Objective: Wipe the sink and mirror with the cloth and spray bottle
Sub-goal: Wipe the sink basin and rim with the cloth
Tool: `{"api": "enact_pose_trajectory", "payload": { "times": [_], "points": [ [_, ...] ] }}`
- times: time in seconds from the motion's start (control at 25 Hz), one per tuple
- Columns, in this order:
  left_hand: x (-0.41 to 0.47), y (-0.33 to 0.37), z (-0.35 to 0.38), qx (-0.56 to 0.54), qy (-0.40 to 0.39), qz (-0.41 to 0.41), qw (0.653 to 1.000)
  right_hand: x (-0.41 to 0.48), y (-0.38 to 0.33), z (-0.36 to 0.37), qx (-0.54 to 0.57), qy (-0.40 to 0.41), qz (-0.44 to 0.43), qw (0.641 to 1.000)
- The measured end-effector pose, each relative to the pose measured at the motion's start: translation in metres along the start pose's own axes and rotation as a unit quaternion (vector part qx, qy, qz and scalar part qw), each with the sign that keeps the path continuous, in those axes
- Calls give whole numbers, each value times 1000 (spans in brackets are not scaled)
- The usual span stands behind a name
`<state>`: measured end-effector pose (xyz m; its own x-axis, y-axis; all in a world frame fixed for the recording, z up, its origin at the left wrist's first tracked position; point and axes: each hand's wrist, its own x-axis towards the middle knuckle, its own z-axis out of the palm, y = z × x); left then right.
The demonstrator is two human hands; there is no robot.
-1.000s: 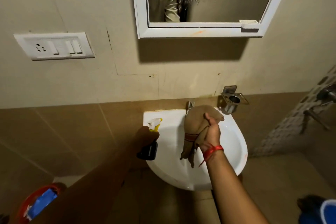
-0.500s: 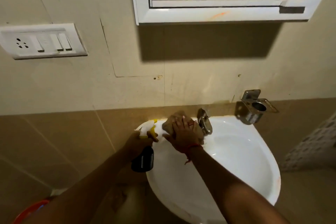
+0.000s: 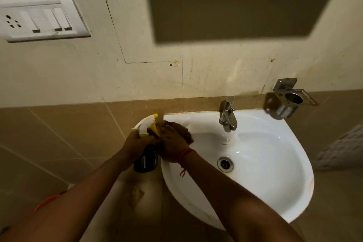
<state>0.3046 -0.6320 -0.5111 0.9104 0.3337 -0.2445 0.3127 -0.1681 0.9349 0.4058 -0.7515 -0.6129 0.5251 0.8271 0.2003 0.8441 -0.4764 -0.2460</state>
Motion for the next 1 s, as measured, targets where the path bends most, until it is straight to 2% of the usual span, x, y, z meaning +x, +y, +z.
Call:
{"api": "enact_pose_trajectory", "payload": {
  "times": [0.04, 0.12, 0.16, 0.24, 0.28, 0.36, 0.4, 0.52, 0.56, 0.64, 0.72, 0.8, 0.88, 1.0],
  "points": [
    [-2, 1, -1, 8, 0, 1, 1000, 4, 6, 0, -9, -26, -18, 999],
    [0, -2, -2, 20, 4, -2, 1000, -6, 31, -15, -17, -7, -13, 1000],
    [0, -5, -1, 26, 5, -3, 1000, -18, 48, -22, -13, 44, 18, 999],
    [-2, -7, 4, 22, 4, -7, 1000, -54, 86, -35, -26, 179, 148, 972],
    [-4, -7, 6, 15, 6, -10, 1000, -73, 100, -33, -54, 191, 212, 957],
    [-6, -8, 7, 6, 11, -8, 1000, -86, 109, -17, -122, 148, 302, 934],
    [-7, -9, 8, 2, 12, -6, 1000, -79, 106, -9, -119, 131, 340, 924],
    [-8, -12, 2, -10, 15, -1, 1000, -29, 73, -14, -29, 62, 448, 892],
    [-7, -15, -1, -11, 17, -1, 1000, -18, 62, -15, -12, 45, 455, 889],
    [-7, -18, -5, -18, 26, -10, 999, -11, 49, -8, -16, 53, 391, 919],
    [-10, -23, -4, -23, 38, -22, 999, -15, 36, 0, -5, 51, 245, 968],
    [-17, -26, -2, -13, 42, -27, 999, -17, 14, 0, 49, 21, 125, 991],
    [-23, -31, -3, 13, 32, -21, 999, -20, -5, 0, 92, -19, 80, 992],
    [-39, -38, -15, 33, 17, -36, 999, -22, -5, -14, 108, -78, 81, 988]
  ]
}}
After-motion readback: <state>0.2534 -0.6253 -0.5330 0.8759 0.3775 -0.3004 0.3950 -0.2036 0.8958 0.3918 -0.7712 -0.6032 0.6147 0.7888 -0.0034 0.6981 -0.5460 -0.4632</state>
